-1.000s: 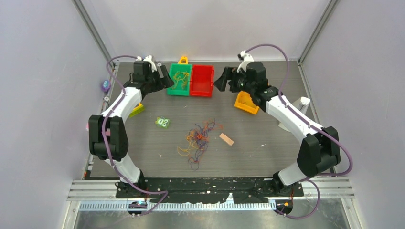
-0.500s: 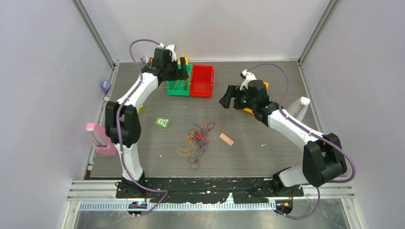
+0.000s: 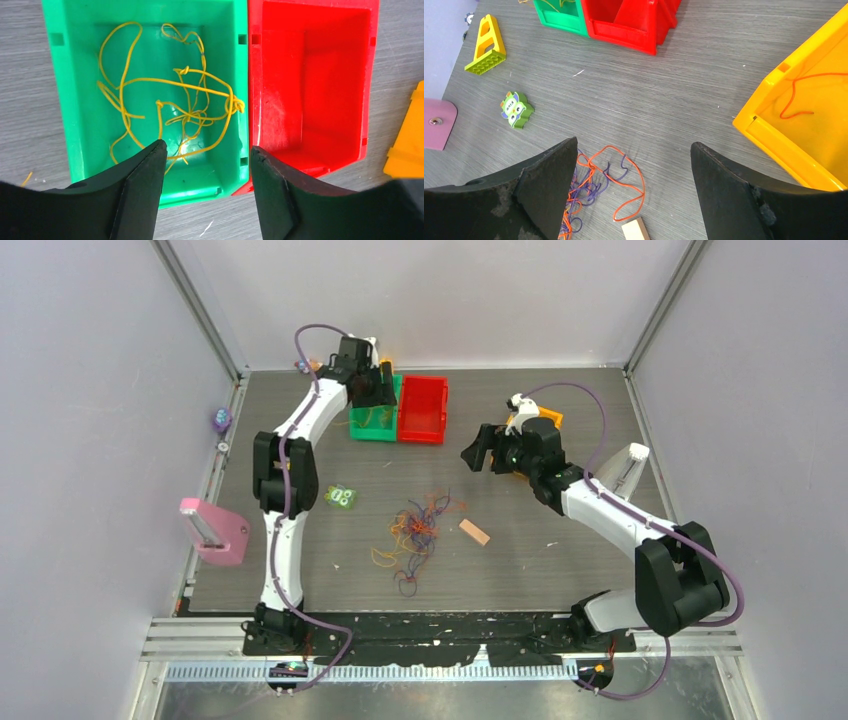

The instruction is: Untangle the cables

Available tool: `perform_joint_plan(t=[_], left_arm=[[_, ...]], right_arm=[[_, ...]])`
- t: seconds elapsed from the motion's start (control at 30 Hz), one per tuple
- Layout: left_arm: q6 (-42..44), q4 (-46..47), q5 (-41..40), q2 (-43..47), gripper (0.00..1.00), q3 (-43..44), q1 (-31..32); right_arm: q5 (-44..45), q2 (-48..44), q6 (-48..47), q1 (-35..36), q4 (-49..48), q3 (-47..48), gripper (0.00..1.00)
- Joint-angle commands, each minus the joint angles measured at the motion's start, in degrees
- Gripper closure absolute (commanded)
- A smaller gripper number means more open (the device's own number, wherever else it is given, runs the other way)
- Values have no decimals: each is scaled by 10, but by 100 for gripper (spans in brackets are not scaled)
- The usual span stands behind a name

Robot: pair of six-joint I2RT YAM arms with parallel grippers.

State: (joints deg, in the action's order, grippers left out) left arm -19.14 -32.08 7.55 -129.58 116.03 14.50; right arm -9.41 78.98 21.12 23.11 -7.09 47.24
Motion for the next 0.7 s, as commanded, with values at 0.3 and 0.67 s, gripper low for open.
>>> perform_joint_plan(t=[0.3, 0.67], left_arm=[[-8, -36, 23, -34, 95, 52, -5], [-2, -12, -1, 35, 100, -105, -3]], right_arm=[[5, -25, -5, 0, -43, 0, 12], [6, -43, -6, 0, -39, -10, 12]])
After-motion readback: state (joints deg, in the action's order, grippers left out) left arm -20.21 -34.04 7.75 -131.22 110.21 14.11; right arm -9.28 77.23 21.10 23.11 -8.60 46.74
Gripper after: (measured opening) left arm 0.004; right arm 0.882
